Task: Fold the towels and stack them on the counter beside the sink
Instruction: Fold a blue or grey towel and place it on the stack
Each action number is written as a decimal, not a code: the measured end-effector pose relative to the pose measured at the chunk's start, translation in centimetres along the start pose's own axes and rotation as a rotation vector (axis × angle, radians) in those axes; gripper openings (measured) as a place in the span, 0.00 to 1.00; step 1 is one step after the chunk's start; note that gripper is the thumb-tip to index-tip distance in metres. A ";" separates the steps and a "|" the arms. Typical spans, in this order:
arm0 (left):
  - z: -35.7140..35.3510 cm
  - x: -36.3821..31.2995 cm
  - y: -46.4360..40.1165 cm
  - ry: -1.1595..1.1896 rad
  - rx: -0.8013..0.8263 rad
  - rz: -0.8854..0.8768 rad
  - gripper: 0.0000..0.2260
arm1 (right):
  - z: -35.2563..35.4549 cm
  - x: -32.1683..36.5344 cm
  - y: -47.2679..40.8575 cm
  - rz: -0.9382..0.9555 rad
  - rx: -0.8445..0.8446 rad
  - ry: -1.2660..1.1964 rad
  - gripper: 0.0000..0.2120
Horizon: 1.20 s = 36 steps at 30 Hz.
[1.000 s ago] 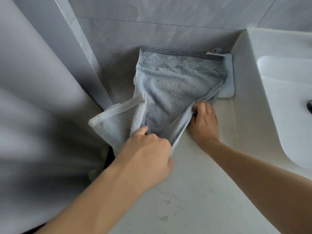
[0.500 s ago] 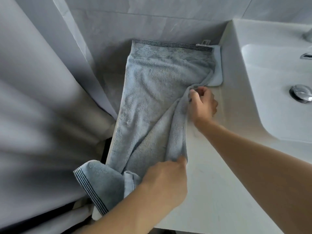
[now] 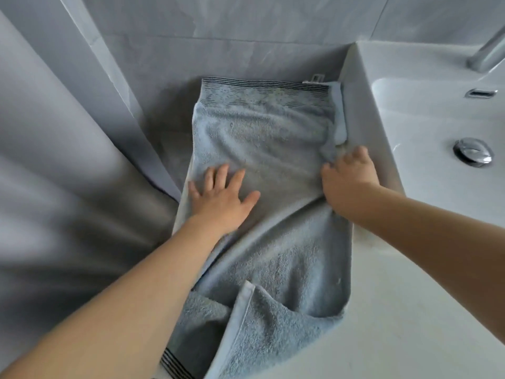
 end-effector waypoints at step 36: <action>16.2 -17.4 -24.9 0.424 -0.191 -0.066 0.14 | -4.0 -0.4 -3.1 -0.203 -0.577 -1.015 0.22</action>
Point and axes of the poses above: each hand's wrist, its own y-axis away from the middle knuckle, its own z-axis out of the back of the hand, x = y × z, the point moved 6 cm from there along -y, towards the middle knuckle, and after that the axes turned 15 degrees about -y, right-handed, at the moved point
